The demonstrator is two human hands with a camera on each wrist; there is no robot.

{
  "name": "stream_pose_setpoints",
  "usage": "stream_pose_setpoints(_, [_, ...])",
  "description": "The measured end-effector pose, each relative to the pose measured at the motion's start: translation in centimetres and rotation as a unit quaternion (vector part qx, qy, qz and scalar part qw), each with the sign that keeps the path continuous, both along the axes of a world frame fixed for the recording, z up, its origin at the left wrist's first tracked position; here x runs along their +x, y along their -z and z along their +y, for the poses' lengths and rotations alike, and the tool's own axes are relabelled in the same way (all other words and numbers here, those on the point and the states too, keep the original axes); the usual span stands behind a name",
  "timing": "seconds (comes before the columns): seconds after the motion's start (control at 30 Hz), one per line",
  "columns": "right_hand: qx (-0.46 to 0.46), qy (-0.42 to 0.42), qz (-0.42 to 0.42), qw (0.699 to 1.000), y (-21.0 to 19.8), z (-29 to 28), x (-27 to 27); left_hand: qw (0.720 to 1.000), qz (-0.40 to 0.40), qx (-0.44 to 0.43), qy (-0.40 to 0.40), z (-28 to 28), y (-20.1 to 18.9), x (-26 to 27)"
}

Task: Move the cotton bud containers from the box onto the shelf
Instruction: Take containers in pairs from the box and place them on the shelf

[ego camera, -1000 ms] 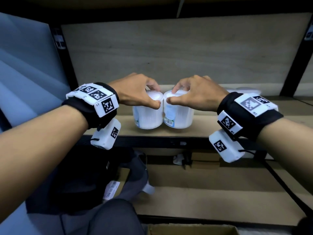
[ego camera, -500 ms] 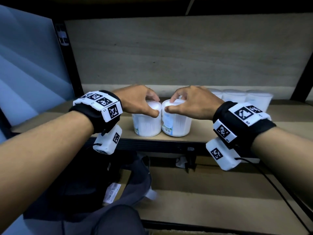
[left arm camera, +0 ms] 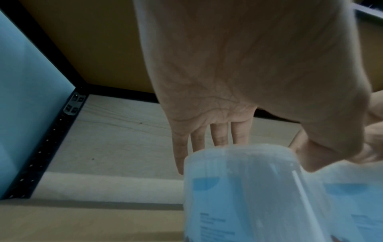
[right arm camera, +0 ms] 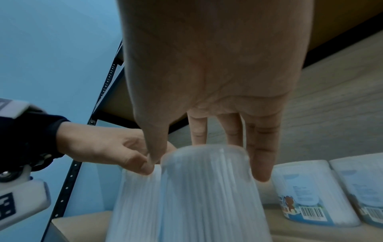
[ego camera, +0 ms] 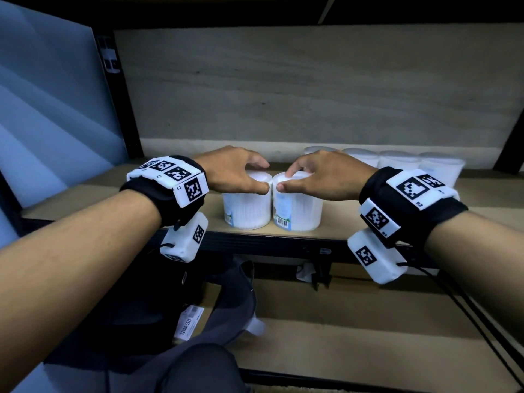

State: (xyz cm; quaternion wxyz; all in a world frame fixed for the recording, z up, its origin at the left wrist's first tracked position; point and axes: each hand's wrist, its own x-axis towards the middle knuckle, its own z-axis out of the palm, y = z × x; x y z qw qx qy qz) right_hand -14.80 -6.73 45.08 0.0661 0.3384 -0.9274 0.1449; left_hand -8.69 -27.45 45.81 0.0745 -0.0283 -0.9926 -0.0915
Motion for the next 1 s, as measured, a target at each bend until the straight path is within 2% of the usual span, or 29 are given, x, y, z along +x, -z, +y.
stream_pose_setpoints(0.1, [0.008,-0.012,-0.013,1.000,-0.7,0.4,0.7,1.000,0.004,0.003,0.012,-0.1,-0.2,0.4])
stream_pose_setpoints(0.27, [-0.009,-0.028,0.023,0.999,-1.5,0.7,1.8,0.999,0.023,-0.007,0.023,-0.1,-1.1,1.2])
stream_pose_setpoints(0.63, [0.017,-0.024,0.095,0.995,-1.5,0.7,3.3,0.991,0.025,-0.122,0.052,0.9,-2.3,2.5])
stream_pose_setpoints(1.0, [-0.022,0.014,0.062,0.998,-1.5,0.1,3.1,0.993,0.046,-0.090,0.054,0.5,-1.8,1.8])
